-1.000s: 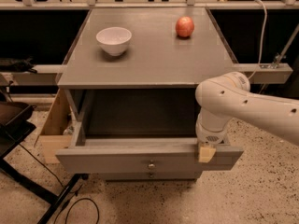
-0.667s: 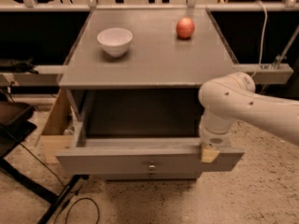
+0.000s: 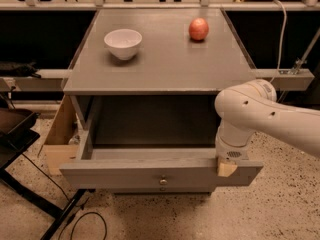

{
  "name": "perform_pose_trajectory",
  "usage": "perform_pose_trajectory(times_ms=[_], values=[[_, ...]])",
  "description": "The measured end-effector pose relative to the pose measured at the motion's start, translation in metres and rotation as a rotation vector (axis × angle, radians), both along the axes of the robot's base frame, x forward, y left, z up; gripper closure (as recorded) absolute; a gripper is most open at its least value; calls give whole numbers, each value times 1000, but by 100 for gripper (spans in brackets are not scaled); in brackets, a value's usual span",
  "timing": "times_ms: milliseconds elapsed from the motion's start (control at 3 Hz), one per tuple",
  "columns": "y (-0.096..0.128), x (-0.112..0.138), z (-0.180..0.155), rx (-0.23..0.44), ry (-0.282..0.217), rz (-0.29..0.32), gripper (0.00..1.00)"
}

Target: Open top drawer

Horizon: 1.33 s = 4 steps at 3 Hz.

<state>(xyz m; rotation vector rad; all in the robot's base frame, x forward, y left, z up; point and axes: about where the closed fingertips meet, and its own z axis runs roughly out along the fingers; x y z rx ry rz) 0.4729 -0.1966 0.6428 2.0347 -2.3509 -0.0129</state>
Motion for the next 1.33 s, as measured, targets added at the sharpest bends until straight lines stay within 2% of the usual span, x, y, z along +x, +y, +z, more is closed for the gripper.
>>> perform_pose_trajectory(times_ms=[333,667,1000,1333], values=[[1,-18,2,3,28,10,100],[-4,-35,5,7,49,-12,100],[-4,-36,6,7,49,-12,100],[-9,-63,11,15,86,-28,100]])
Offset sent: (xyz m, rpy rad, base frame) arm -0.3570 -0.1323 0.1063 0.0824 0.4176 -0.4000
